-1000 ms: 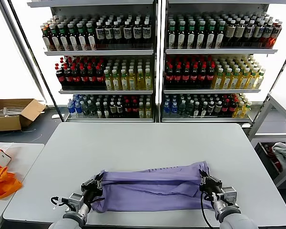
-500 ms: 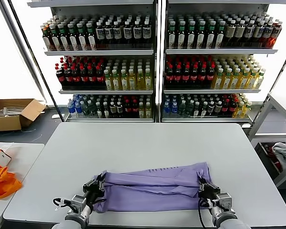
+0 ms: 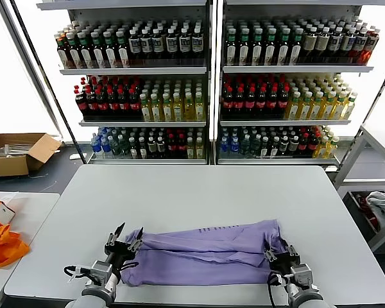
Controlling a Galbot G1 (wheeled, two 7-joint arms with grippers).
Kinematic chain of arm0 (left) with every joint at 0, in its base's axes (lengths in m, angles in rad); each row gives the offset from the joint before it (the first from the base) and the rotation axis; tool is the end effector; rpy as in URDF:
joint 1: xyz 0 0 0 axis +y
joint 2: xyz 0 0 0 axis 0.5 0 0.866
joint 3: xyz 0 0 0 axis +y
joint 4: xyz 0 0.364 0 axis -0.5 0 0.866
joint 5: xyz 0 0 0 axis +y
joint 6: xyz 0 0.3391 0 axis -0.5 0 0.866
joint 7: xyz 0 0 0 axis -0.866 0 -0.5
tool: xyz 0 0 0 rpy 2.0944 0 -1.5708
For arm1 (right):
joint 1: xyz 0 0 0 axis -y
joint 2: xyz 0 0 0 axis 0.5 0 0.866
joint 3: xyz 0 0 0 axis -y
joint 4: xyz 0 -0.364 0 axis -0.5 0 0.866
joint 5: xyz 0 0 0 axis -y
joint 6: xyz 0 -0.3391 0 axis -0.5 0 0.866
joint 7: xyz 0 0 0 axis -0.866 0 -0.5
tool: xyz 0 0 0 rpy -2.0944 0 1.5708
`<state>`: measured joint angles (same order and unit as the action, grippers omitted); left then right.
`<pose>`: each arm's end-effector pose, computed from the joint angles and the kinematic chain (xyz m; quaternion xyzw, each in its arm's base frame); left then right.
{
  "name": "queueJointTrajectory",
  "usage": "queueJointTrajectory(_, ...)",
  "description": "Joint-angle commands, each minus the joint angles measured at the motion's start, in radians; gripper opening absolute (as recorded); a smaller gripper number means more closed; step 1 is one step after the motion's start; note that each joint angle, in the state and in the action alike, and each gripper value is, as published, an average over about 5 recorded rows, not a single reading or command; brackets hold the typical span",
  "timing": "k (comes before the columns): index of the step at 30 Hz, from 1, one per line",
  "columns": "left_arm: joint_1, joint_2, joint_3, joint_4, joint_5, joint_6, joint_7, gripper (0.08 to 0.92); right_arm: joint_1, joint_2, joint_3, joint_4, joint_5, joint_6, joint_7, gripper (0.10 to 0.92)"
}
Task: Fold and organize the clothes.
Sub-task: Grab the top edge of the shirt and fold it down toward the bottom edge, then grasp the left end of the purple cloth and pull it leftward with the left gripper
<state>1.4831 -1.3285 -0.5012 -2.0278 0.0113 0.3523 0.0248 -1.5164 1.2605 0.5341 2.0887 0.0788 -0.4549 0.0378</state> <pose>0.1872 0.0448 -0.3186 -0.0541 -0.9777 -0.1170 0.1660 0.1788 -0.0628 -0.2990 0.0269 -0.9725 0.1165 0.2000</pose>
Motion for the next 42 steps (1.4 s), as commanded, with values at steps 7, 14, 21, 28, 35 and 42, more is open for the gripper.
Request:
queueJointTrajectory(7,0.025,-0.02,-0.022,-0.026,-0.165,0.079,-0.053,0.822,-0.006,0.004,0.023,0.114,0.008,0.012,0.013,0.82)
queueJointTrajectory(14,0.022,-0.03,-0.017,-0.005,-0.272,0.111,-0.069,0.815,0.001,-0.011,0.045,0.146,0.045,0.008,0.016,0.823)
queueJointTrajectory(21,0.028,-0.044,-0.01,0.017,-0.302,0.123,-0.074,0.649,0.005,-0.013,0.038,0.136,0.049,0.014,0.018,0.823)
queueJointTrajectory(28,0.051,-0.044,-0.003,0.008,-0.292,0.126,-0.051,0.441,0.028,-0.015,0.034,0.121,0.064,0.014,0.018,0.823)
queueJointTrajectory(35,0.061,-0.051,0.008,0.011,-0.26,0.115,-0.026,0.242,0.052,-0.018,0.032,0.096,0.073,0.015,0.016,0.823)
queueJointTrajectory(42,0.056,-0.052,-0.005,0.04,-0.217,0.074,-0.014,0.097,0.075,-0.023,0.029,0.079,0.083,0.014,0.017,0.823)
